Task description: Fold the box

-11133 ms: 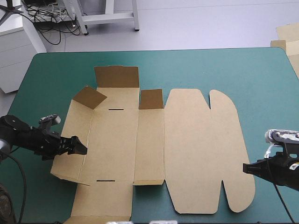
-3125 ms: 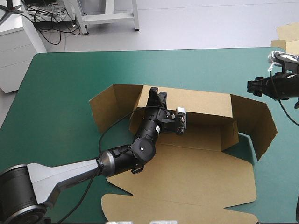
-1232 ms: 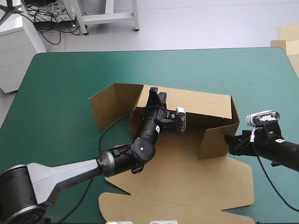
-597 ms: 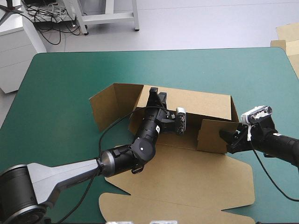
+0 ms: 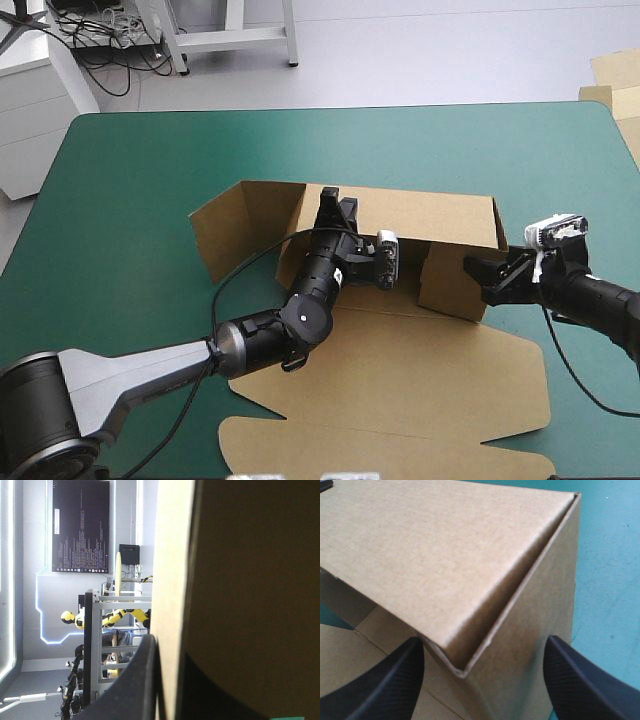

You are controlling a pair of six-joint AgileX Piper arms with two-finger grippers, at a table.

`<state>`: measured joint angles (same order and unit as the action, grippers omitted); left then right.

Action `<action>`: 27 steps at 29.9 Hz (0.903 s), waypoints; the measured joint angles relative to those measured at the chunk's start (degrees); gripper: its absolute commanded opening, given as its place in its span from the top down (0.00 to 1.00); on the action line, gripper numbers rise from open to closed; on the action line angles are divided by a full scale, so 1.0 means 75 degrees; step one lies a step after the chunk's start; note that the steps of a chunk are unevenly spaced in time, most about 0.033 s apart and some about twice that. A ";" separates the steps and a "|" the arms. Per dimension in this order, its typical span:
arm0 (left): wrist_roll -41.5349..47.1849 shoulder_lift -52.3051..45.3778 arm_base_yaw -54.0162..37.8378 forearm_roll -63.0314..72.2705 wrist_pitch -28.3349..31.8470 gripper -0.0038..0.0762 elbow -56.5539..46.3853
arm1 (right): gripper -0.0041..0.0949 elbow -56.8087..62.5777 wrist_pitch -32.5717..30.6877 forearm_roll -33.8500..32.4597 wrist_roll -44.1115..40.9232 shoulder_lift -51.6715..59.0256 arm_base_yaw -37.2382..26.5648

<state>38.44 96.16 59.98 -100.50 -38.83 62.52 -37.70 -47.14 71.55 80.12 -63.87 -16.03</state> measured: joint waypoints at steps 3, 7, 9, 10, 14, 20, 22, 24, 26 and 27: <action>0.0000 0.0000 0.0000 0.0000 0.0000 0.96 0.0000 | 0.33 0.0000 0.0000 0.0007 -0.0022 0.0000 0.0000; 0.0000 0.0000 0.0000 0.0000 0.0000 0.96 0.0000 | 0.33 0.0000 -0.0031 0.0015 -0.0091 -0.0006 0.0000; 0.0000 0.0000 0.0000 0.0000 0.0000 0.96 0.0000 | 0.33 0.0000 -0.0041 0.0043 -0.0091 -0.0077 0.0000; 0.0000 0.0000 0.0000 0.0000 0.0000 0.96 0.0000 | 0.33 0.0000 -0.0041 0.0051 -0.0091 -0.0130 0.0000; 0.0000 0.0000 0.0000 0.0000 0.0001 0.96 0.0000 | 0.34 -0.0018 -0.0155 0.0223 0.0289 -0.0498 0.0000; 0.0000 0.0000 0.0000 0.0000 -0.0021 0.96 0.0000 | 0.54 -0.0063 -0.0139 0.0493 0.0854 -0.0860 0.0000; 0.0032 0.0000 0.0000 0.0000 -0.0023 0.96 0.0000 | 0.65 -0.0065 0.0003 0.0502 0.0998 -0.0948 0.0009; 0.0114 0.0000 0.0000 0.0000 -0.0016 0.96 0.0000 | 0.76 -0.0073 0.0101 0.0521 0.1190 -0.0984 0.0009; 0.0142 0.0000 0.0009 0.0000 -0.0007 0.96 0.0000 | 0.90 -0.0090 0.0235 0.0561 0.1361 -0.0977 0.0009; 0.0149 -0.0002 0.0009 0.0000 0.0001 0.96 0.0000 | 0.94 -0.0097 0.0291 0.0571 0.1444 -0.0970 0.0016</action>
<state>39.56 96.14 60.04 -100.50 -38.82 62.52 -38.43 -44.96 75.83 90.95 -71.15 -15.91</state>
